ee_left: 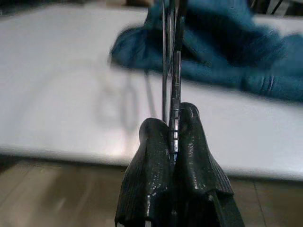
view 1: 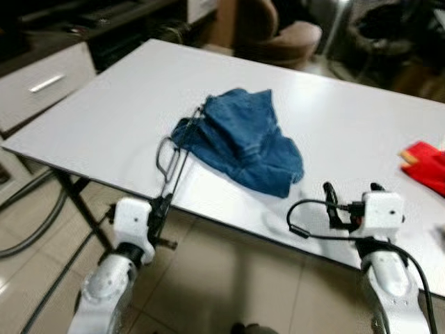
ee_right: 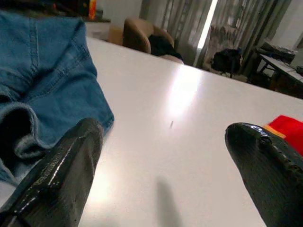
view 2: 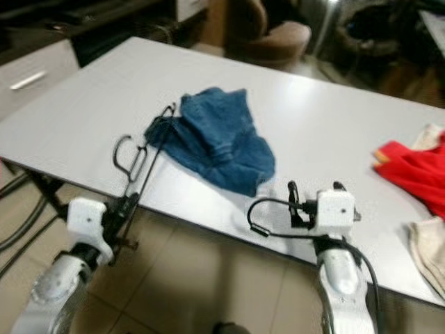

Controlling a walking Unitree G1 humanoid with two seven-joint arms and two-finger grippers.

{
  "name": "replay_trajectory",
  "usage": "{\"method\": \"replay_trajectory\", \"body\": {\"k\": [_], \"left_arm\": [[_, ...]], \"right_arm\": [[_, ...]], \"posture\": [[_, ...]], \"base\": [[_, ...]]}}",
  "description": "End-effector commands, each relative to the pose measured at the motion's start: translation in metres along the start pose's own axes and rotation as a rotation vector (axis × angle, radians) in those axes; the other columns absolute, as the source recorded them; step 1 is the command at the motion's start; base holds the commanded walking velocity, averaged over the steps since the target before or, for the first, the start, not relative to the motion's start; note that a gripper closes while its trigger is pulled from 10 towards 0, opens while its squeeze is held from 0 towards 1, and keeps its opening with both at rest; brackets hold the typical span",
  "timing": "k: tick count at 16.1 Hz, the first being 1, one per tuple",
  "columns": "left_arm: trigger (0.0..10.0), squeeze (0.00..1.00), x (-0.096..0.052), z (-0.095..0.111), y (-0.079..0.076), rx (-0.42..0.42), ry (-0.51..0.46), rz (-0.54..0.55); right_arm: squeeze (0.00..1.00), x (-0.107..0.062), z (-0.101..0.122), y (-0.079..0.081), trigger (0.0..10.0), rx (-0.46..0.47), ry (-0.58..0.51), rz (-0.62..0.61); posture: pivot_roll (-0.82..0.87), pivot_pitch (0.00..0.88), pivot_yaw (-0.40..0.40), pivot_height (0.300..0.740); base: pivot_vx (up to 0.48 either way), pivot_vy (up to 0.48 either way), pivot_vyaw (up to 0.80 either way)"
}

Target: Hang hanger

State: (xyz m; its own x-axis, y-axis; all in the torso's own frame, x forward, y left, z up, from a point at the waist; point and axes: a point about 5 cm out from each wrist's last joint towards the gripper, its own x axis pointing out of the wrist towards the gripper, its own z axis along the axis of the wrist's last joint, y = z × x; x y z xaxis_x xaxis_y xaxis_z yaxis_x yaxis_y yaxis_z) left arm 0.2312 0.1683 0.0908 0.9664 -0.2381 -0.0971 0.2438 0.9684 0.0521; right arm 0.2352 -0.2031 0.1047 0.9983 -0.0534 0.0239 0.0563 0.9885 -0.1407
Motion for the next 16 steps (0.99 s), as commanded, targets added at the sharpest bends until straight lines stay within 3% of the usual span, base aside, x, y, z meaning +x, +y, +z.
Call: {"method": "replay_trajectory", "body": {"k": [1, 3, 7, 11, 16], "left_arm": [[10.0, 0.0, 0.008, 0.003, -0.004, -0.006, -0.014, -0.012], [10.0, 0.0, 0.017, 0.01, -0.006, -0.012, -0.035, -0.013], [10.0, 0.0, 0.02, 0.019, -0.006, 0.047, -0.061, -0.021], [10.0, 0.0, 0.026, 0.033, -0.004, 0.07, -0.114, -0.008], [10.0, 0.0, 0.032, 0.038, -0.014, 0.043, -0.138, -0.01]], "right_arm": [[0.0, 0.003, 0.004, 0.001, 10.0, 0.023, -0.015, 0.021], [0.0, 0.01, 0.006, 0.012, 10.0, 0.058, -0.023, 0.057], [0.0, 0.012, 0.007, 0.013, 10.0, 0.086, -0.023, 0.057], [0.0, 0.026, 0.012, 0.014, 10.0, 0.068, -0.067, 0.045], [0.0, 0.038, 0.009, 0.021, 10.0, 0.075, -0.047, 0.062]], "posture": [[-0.01, 0.0, -0.051, 0.74], [-0.02, 0.0, -0.052, 0.74], [-0.02, 0.0, -0.052, 0.74], [-0.02, 0.008, -0.036, 0.74], [-0.01, 0.001, -0.036, 0.74]], "base": [[0.0, 0.0, -0.77], [0.0, 0.0, -0.77], [0.0, 0.0, -0.76], [0.0, 0.0, -0.76], [0.0, -0.404, 0.0]]}}
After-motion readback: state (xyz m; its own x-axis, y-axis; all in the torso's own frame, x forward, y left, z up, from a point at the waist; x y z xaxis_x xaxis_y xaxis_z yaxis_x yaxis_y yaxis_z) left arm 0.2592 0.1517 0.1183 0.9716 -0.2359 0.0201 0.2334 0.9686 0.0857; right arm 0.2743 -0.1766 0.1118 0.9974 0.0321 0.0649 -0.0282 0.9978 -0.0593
